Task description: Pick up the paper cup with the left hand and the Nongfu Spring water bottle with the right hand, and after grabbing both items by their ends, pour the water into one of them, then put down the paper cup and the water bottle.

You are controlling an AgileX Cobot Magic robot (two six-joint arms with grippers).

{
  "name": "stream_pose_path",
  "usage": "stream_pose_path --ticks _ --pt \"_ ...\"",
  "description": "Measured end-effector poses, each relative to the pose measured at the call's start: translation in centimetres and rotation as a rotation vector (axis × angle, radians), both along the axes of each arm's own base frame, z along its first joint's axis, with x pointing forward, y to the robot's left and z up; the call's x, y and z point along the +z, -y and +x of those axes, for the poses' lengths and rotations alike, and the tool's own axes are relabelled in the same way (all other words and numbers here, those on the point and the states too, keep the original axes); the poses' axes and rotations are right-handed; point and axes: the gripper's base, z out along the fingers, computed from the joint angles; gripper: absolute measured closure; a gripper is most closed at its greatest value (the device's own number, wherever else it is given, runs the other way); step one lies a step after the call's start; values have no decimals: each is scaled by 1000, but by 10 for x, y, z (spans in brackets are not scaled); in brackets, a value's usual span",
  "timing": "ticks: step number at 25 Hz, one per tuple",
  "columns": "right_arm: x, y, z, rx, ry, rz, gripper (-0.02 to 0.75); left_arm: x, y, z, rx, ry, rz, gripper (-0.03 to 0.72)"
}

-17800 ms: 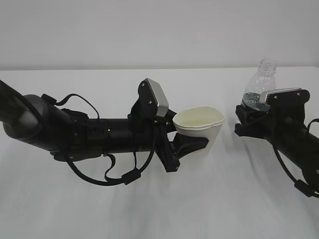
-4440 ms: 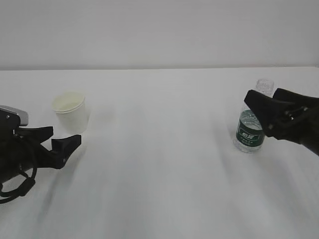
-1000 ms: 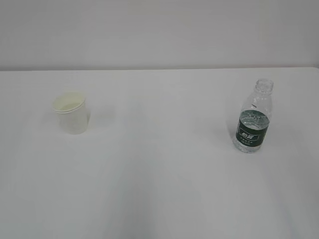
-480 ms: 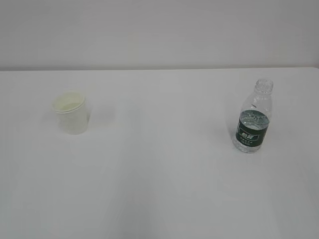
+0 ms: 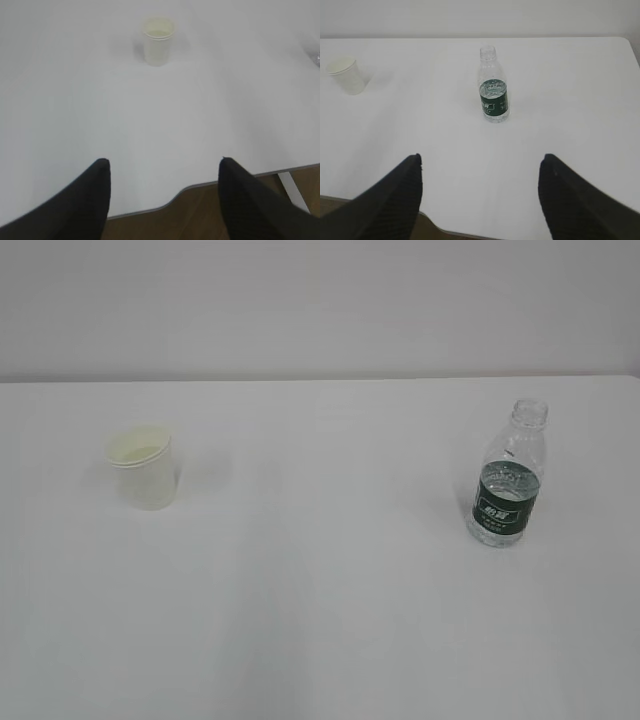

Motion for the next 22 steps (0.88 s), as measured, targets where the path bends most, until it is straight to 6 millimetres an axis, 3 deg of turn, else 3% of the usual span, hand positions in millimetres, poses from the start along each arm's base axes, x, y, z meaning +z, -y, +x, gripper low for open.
stream_pose_path --ticks 7,22 --pt "-6 5 4 -42 -20 -42 196 -22 -1 -2 7 -9 10 217" --pt "-57 2 31 -36 -211 -71 198 -35 -9 6 73 -49 92 228"
